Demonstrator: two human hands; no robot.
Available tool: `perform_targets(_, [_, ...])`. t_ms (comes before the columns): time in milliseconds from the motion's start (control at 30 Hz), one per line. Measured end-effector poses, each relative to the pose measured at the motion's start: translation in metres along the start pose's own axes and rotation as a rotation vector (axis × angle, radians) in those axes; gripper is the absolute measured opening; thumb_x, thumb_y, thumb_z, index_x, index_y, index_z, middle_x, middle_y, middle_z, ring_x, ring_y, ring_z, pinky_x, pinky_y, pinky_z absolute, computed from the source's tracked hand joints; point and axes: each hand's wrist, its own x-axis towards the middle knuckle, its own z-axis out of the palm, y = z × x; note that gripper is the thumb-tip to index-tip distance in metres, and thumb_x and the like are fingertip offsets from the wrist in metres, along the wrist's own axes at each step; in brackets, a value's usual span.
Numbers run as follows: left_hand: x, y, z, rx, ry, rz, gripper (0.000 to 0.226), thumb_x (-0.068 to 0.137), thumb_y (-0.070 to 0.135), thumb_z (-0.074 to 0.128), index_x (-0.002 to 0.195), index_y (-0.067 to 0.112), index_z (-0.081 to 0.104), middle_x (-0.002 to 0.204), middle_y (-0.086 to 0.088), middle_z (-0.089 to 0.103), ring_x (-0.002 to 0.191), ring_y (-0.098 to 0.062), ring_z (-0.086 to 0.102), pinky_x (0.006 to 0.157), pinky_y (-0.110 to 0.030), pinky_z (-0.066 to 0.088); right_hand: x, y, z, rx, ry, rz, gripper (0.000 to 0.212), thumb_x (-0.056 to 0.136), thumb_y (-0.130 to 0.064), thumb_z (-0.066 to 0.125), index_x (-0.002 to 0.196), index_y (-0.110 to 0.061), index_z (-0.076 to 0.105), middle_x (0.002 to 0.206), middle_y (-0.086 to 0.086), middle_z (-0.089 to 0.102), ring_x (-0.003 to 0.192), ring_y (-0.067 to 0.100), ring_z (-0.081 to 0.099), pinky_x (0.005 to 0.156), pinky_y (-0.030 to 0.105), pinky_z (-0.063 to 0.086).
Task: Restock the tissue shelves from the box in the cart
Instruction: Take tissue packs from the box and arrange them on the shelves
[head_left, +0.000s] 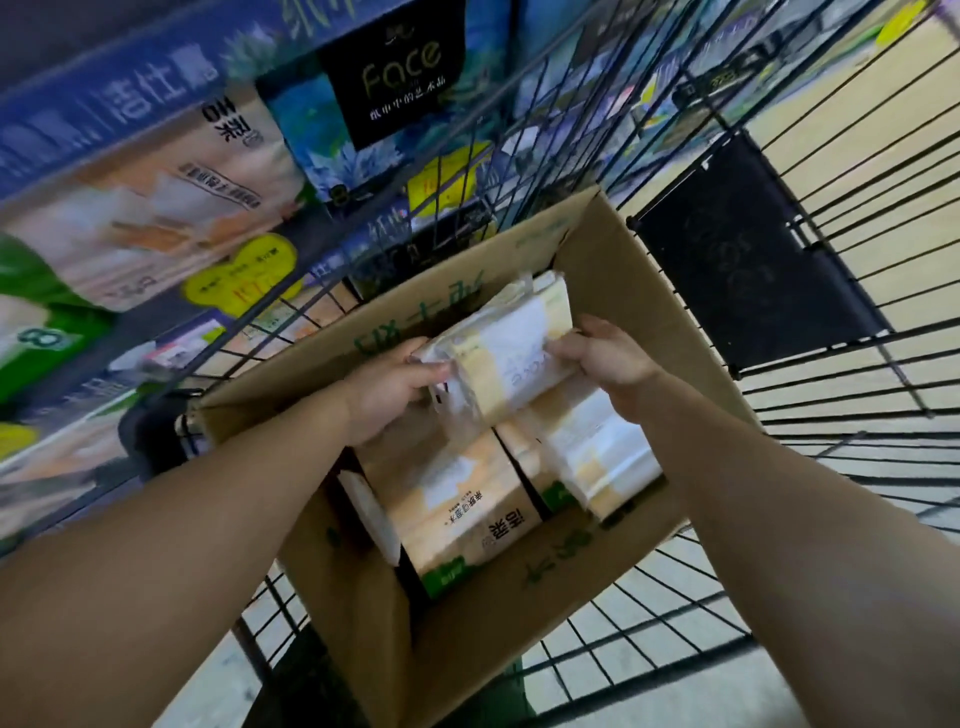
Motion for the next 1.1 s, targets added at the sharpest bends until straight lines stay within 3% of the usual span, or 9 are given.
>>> perform_targets(100, [-0.021, 0.008, -0.012, -0.062, -0.095, -0.05, 0.012, 0.094, 0.011, 0.05, 0.098, 0.022, 0.054, 0.078, 0.005, 0.069, 0.069, -0.012, 0.066, 0.057, -0.022, 0.048, -0.021, -0.009, 0.005, 0.045, -0.11, -0.034, 0.028, 0.084, -0.015, 0.065, 0.112, -0.011, 0.064, 0.111, 0.009, 0.069, 0.097, 0.021, 0.064, 0.077, 0.026, 0.049])
perform_targets(200, [-0.049, 0.019, -0.017, -0.098, -0.148, -0.085, 0.023, 0.093, 0.012, 0.043, 0.084, 0.021, 0.062, 0.06, 0.003, 0.064, 0.05, -0.012, 0.06, 0.05, -0.02, 0.039, -0.046, -0.017, 0.016, 0.13, -0.28, -0.002, 0.028, 0.083, -0.01, 0.064, 0.111, -0.016, 0.062, 0.107, 0.005, 0.069, 0.1, 0.022, 0.063, 0.087, 0.033, 0.047])
perform_targets(300, [-0.065, 0.028, -0.024, -0.177, -0.105, -0.038, 0.04, 0.093, 0.02, 0.038, 0.075, 0.021, 0.073, 0.07, 0.0, 0.069, 0.061, -0.016, 0.065, 0.069, -0.03, 0.041, -0.069, -0.024, 0.031, 0.192, -0.323, 0.05, 0.039, 0.08, -0.011, 0.063, 0.118, -0.016, 0.058, 0.109, 0.004, 0.07, 0.099, 0.023, 0.066, 0.092, 0.039, 0.049])
perform_targets(400, [-0.089, 0.048, -0.02, -0.33, -0.047, -0.011, 0.041, 0.096, 0.043, 0.04, 0.088, 0.024, 0.076, 0.091, 0.0, 0.074, 0.078, -0.018, 0.071, 0.081, -0.033, 0.052, -0.097, -0.037, 0.052, 0.194, -0.221, -0.018, 0.023, 0.091, -0.004, 0.049, 0.106, -0.017, 0.061, 0.093, 0.001, 0.069, 0.084, 0.021, 0.063, 0.082, 0.036, 0.048])
perform_targets(467, [-0.107, 0.058, -0.017, -0.314, -0.049, -0.006, 0.044, 0.09, 0.057, 0.045, 0.103, 0.024, 0.07, 0.101, -0.001, 0.073, 0.087, -0.02, 0.071, 0.084, -0.037, 0.054, -0.117, -0.047, 0.065, 0.181, -0.121, -0.065, 0.019, 0.091, -0.004, 0.053, 0.105, -0.015, 0.06, 0.096, 0.004, 0.067, 0.09, 0.023, 0.061, 0.09, 0.041, 0.047])
perform_targets(633, [-0.159, 0.079, -0.014, -0.171, -0.033, 0.071, 0.022, 0.087, 0.042, 0.059, 0.099, 0.024, 0.064, 0.081, 0.004, 0.075, 0.068, -0.015, 0.072, 0.059, -0.031, 0.058, -0.175, -0.073, 0.078, 0.126, -0.044, -0.235, 0.037, 0.086, -0.002, 0.066, 0.12, -0.011, 0.056, 0.118, 0.013, 0.066, 0.106, 0.03, 0.063, 0.093, 0.046, 0.052])
perform_targets(833, [-0.245, 0.079, -0.028, -0.246, 0.028, 0.281, 0.019, 0.09, 0.031, 0.061, 0.103, 0.019, 0.067, 0.099, -0.006, 0.074, 0.089, -0.023, 0.069, 0.092, -0.041, 0.05, -0.251, -0.105, 0.105, 0.059, -0.066, -0.413, 0.023, 0.087, -0.008, 0.067, 0.109, -0.009, 0.064, 0.108, 0.011, 0.07, 0.094, 0.026, 0.068, 0.088, 0.039, 0.056])
perform_targets(933, [-0.305, 0.059, -0.042, -0.272, 0.17, 0.412, 0.026, 0.09, 0.029, 0.063, 0.111, 0.016, 0.065, 0.103, -0.007, 0.073, 0.094, -0.025, 0.069, 0.095, -0.047, 0.051, -0.292, -0.111, 0.135, 0.128, -0.212, -0.448, 0.018, 0.094, -0.013, 0.056, 0.11, -0.01, 0.064, 0.105, 0.009, 0.072, 0.088, 0.022, 0.069, 0.072, 0.033, 0.058])
perform_targets(1100, [-0.421, 0.005, -0.074, -0.291, 0.297, 0.561, 0.022, 0.094, 0.025, 0.058, 0.111, 0.014, 0.064, 0.097, -0.006, 0.075, 0.087, -0.023, 0.073, 0.079, -0.041, 0.059, -0.36, -0.101, 0.21, 0.093, -0.385, -0.543, 0.029, 0.097, -0.014, 0.048, 0.124, -0.008, 0.058, 0.117, 0.011, 0.069, 0.103, 0.027, 0.067, 0.079, 0.035, 0.055])
